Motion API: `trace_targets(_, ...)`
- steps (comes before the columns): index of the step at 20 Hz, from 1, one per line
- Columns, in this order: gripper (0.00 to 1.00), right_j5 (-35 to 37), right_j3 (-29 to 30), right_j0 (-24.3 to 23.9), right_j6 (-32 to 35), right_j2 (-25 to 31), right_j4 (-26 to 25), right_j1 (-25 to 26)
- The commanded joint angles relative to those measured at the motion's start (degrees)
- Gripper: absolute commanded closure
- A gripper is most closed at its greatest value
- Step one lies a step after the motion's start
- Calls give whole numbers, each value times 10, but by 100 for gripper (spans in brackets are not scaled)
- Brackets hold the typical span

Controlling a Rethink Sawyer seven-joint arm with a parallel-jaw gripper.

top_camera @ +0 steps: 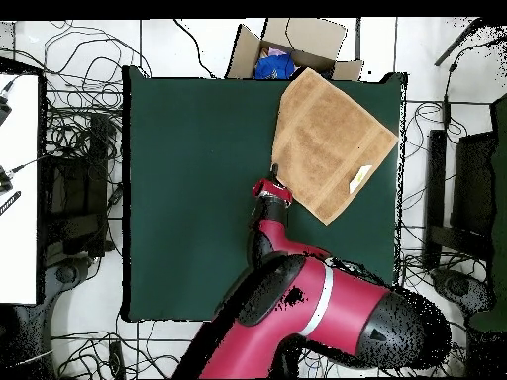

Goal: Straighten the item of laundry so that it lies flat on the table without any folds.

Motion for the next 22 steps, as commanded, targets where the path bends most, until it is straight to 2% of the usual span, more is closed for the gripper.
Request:
trace_targets(1,100,129,-105,9,36,9,62,39)
trace_targets(5,100,147,-100,-43,112,57,7,44)
trace_targets(10,100,211,-70,-124,191,142,-54,41)
trace_targets(16,100,255,-35,-200,210,224,-109,41)
trace_targets(19,100,272,-23,-231,211,259,-129,54)
trace_targets(22,100,315,-10,-288,226,321,-176,79)
